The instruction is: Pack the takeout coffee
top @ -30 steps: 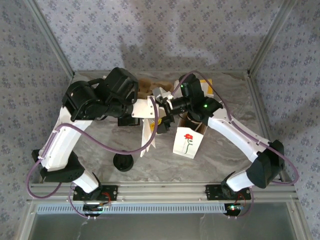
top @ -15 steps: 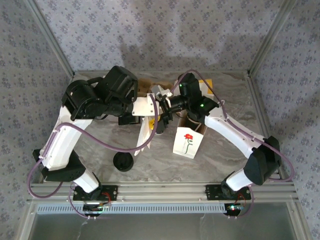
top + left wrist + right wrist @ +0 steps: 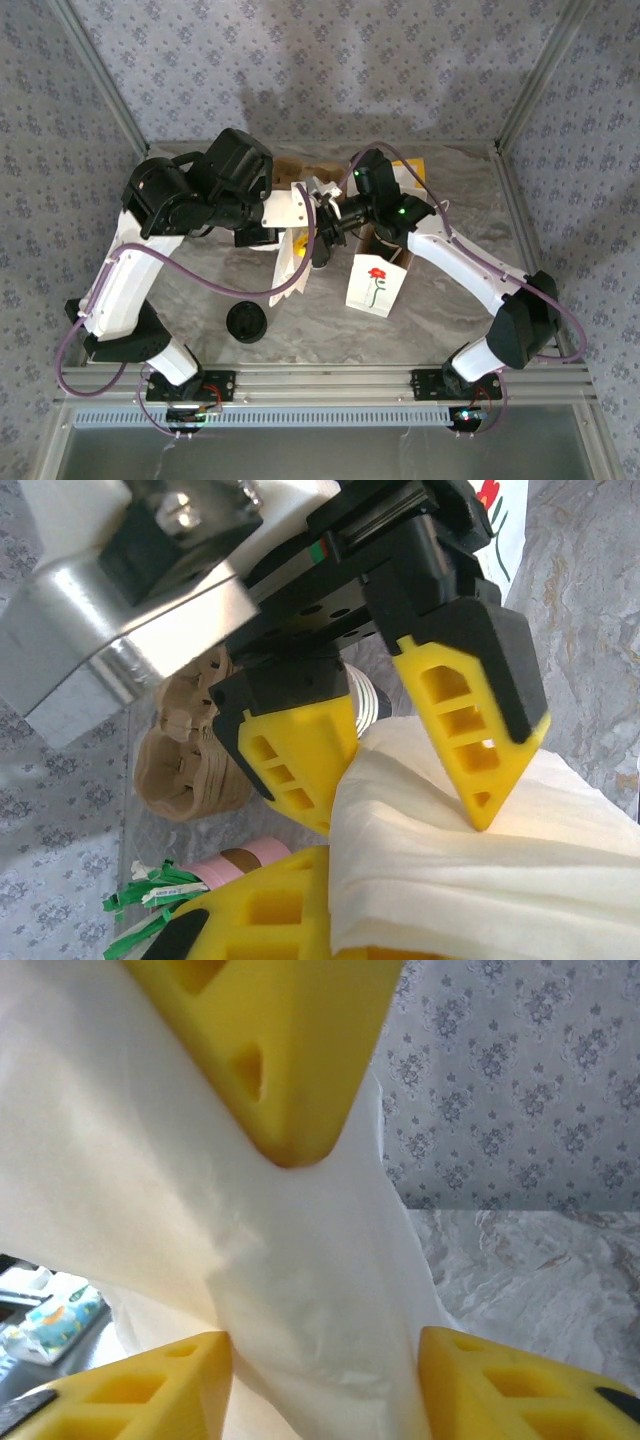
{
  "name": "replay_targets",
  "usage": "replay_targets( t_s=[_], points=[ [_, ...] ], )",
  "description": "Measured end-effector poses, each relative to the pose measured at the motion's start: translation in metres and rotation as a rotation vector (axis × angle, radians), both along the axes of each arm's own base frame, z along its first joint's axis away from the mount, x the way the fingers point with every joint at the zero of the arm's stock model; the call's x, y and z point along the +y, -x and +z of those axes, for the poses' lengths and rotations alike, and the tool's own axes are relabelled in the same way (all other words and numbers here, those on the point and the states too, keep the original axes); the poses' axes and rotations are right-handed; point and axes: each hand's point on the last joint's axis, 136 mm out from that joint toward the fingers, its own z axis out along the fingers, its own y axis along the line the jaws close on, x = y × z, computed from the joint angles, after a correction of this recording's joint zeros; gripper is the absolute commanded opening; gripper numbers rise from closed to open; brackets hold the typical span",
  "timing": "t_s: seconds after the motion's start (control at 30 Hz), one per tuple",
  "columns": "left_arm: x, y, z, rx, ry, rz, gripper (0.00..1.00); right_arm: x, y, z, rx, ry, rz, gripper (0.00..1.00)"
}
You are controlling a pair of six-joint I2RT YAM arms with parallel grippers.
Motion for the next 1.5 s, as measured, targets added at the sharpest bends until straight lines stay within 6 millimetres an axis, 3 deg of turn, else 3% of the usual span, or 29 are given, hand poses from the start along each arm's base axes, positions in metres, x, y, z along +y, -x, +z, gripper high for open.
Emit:
replay_targets(
  t_s=[0.47,0.53,0.7,0.87,1.1,1.2,1.37,1.5],
  points=[
    [0.0,0.0,0.0,0.0,0.0,0.001,0.0,-0.005,0.006,0.003,0.003,0.031,0.001,0.0],
    [0.0,0.0,0.001,-0.001,0.002,0.001,0.04,-0.007,0.007,0.003,0.009,0.04,-0.005,0.0],
    [0.003,-0.002,0.01,-0.036,0.033,0.017,0.43,-0.013,0.012,0.01,0.001,0.045,-0.024,0.0],
    [0.02,-0.004,0.043,-0.166,0.172,0.093,0.72,-0.022,0.009,0.022,-0.022,0.051,-0.102,0.0],
    [0.058,0.011,0.109,-0.327,0.481,0.214,0.85,-0.042,-0.013,0.054,-0.061,0.021,-0.327,0.0],
    [0.064,0.02,0.125,-0.314,0.598,0.235,0.87,-0.055,-0.024,0.077,-0.092,-0.023,-0.461,0.0],
    [0.052,0.041,0.12,-0.192,0.72,0.173,0.88,-0.089,-0.034,0.116,-0.157,-0.103,-0.686,0.0],
    [0.019,0.043,0.088,-0.051,0.724,0.107,0.88,-0.128,-0.039,0.137,-0.203,-0.145,-0.867,0.0]
  ],
)
